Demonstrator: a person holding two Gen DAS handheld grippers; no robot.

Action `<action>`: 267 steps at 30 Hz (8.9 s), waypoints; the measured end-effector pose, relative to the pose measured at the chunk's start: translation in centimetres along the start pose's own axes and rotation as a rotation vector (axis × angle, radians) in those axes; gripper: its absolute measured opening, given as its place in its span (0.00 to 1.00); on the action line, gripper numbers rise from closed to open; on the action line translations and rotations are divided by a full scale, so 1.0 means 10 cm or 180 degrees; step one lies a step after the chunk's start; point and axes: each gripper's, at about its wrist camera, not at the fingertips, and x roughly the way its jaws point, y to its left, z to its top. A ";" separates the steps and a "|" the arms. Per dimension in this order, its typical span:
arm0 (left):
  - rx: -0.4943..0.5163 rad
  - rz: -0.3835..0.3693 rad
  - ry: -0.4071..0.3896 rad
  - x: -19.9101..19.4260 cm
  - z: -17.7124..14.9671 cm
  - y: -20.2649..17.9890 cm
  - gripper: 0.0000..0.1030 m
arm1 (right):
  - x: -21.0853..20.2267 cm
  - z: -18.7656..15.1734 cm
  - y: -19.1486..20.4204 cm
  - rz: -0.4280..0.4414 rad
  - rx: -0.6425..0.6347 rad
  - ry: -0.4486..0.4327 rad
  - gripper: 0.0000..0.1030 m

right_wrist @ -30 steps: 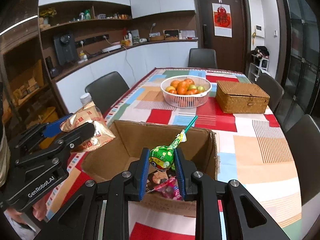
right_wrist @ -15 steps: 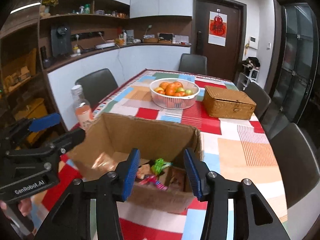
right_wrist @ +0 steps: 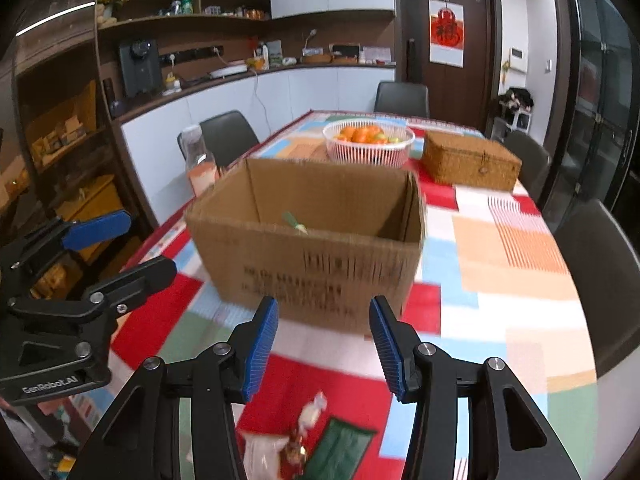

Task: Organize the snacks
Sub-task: 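Move both tools back down over the remaining snacks on the table, then grasp the white wrapped packet with the left tool while the right tool grasps the dark green packet, then carry both packets over the box and open both tools inside, then move both tools back toward the last snacks on the table, then grasp the yellow-green candy with the left tool while the right tool grasps a wrapped chocolate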

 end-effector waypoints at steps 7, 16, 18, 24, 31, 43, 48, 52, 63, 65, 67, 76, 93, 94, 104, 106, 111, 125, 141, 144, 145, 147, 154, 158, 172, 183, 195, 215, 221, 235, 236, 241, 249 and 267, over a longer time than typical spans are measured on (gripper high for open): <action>-0.0001 -0.0271 0.0379 0.09 -0.32 -0.18 0.70 | -0.01 -0.36 -0.04 -0.0028 0.0022 0.0271 0.47; -0.0003 -0.0548 0.0886 0.32 -0.66 -0.38 0.69 | 0.08 -0.77 -0.13 -0.0113 0.0168 0.0657 0.47; -0.0030 -0.0628 0.1000 0.39 -0.73 -0.43 0.68 | 0.13 -0.84 -0.16 -0.0109 0.0230 0.0748 0.47; -0.0086 -0.0805 0.1293 0.57 -0.87 -0.51 0.63 | 0.22 -1.02 -0.21 -0.0057 0.0354 0.0946 0.47; -0.0173 -0.0887 0.1507 0.75 -0.97 -0.55 0.58 | 0.29 -1.14 -0.26 -0.0034 0.0460 0.1053 0.47; -0.0296 -0.0960 0.1714 0.99 -1.00 -0.60 0.47 | 0.37 -1.19 -0.30 -0.0006 0.0546 0.1131 0.47; -0.0314 -0.0972 0.1711 1.02 -1.00 -0.60 0.43 | 0.39 -1.21 -0.32 -0.0008 0.0570 0.1158 0.47; -0.0366 -0.1086 0.1698 1.02 -1.00 -0.59 0.36 | 0.41 -1.21 -0.32 0.0013 0.0580 0.1175 0.47; -0.0410 -0.0897 0.1466 0.89 -0.92 -0.45 0.34 | 0.48 -1.17 -0.25 0.0014 0.0554 0.1179 0.47; -0.0414 -0.0869 0.1417 0.87 -0.89 -0.42 0.34 | 0.50 -1.15 -0.25 0.0003 0.0555 0.1181 0.47; -0.0414 -0.0854 0.1372 0.85 -0.87 -0.39 0.34 | 0.53 -1.14 -0.26 -0.0027 0.0556 0.1177 0.47; -0.0478 -0.0796 0.1305 0.84 -0.86 -0.26 0.34 | 0.74 -1.11 -0.20 -0.0099 0.0500 0.1282 0.47; -0.0490 -0.0729 0.1225 0.79 -0.87 -0.19 0.34 | 0.84 -1.11 -0.08 -0.0347 0.0231 0.1234 0.43; -0.0479 -0.0717 0.1207 0.78 -0.86 -0.20 0.34 | 0.83 -1.11 -0.09 -0.0338 0.0244 0.1230 0.43; -0.0414 -0.0652 0.0967 0.60 -0.66 -0.19 0.34 | 0.48 -0.87 -0.16 -0.0325 0.0317 0.0874 0.43; -0.0399 -0.0628 0.0880 0.55 -0.59 -0.18 0.34 | 0.40 -0.79 -0.15 -0.0306 0.0307 0.0772 0.43; -0.0381 -0.0587 0.0664 0.43 -0.39 -0.13 0.34 | 0.23 -0.58 -0.11 -0.0264 0.0276 0.0517 0.43; -0.0315 -0.0403 0.0126 0.29 0.19 0.08 0.34 | 0.03 0.11 -0.09 -0.0217 0.0211 -0.0106 0.43; -0.0325 -0.0151 -0.0101 0.52 0.93 0.52 0.34 | 0.24 0.95 -0.10 -0.0066 0.0176 -0.0404 0.43; -0.0381 -0.0165 -0.0047 0.63 1.04 0.60 0.34 | 0.35 1.10 -0.10 -0.0061 0.0153 -0.0387 0.43; -0.0393 -0.0166 -0.0013 0.69 1.07 0.63 0.34 | 0.39 1.13 -0.10 -0.0050 0.0149 -0.0375 0.43; -0.0398 -0.0150 0.0041 0.78 1.09 0.66 0.34 | 0.48 1.20 -0.10 -0.0030 0.0128 -0.0326 0.43; -0.0392 -0.0091 0.0255 1.08 1.12 0.73 0.34 | 0.78 1.29 -0.17 0.0001 0.0191 -0.0130 0.43; -0.0372 0.0012 0.0267 1.14 1.12 0.72 0.43 | 0.90 1.29 -0.21 -0.0019 0.0212 -0.0053 0.44; -0.0219 -0.0028 0.0023 0.42 0.73 0.41 0.45 | 0.32 0.83 -0.07 -0.0018 0.0068 -0.0258 0.52; -0.0125 -0.0221 0.0095 -0.03 0.25 0.10 0.46 | -0.14 0.33 0.07 0.0089 -0.0062 -0.0289 0.52; -0.0089 -0.0404 0.0667 0.00 -0.38 -0.16 0.46 | -0.10 -0.30 0.14 0.0156 -0.0160 0.0173 0.52; -0.0498 -0.0826 0.1792 0.45 -1.09 -0.39 0.44 | 0.26 -1.10 0.09 0.0286 -0.0137 0.0949 0.52; -0.0590 -0.0801 0.2001 0.59 -1.18 -0.41 0.38 | 0.39 -1.21 0.09 0.0351 -0.0108 0.1075 0.52; -0.0564 -0.0672 0.2264 0.76 -1.26 -0.50 0.37 | 0.53 -1.28 0.01 0.0404 -0.0017 0.1134 0.47; -0.0569 -0.0665 0.2260 0.77 -1.25 -0.50 0.36 | 0.54 -1.28 0.01 0.0413 -0.0015 0.1139 0.46; -0.0526 -0.0579 0.2196 0.80 -1.24 -0.50 0.25 | 0.58 -1.30 0.02 0.0442 -0.0003 0.1163 0.45; -0.0575 -0.0633 0.2093 0.85 -1.21 -0.43 0.21 | 0.66 -1.26 0.02 0.0438 0.0023 0.1179 0.39; -0.0778 -0.0759 0.1884 0.76 -1.18 -0.20 0.21 | 0.79 -1.16 0.17 0.0339 -0.0088 0.1233 0.21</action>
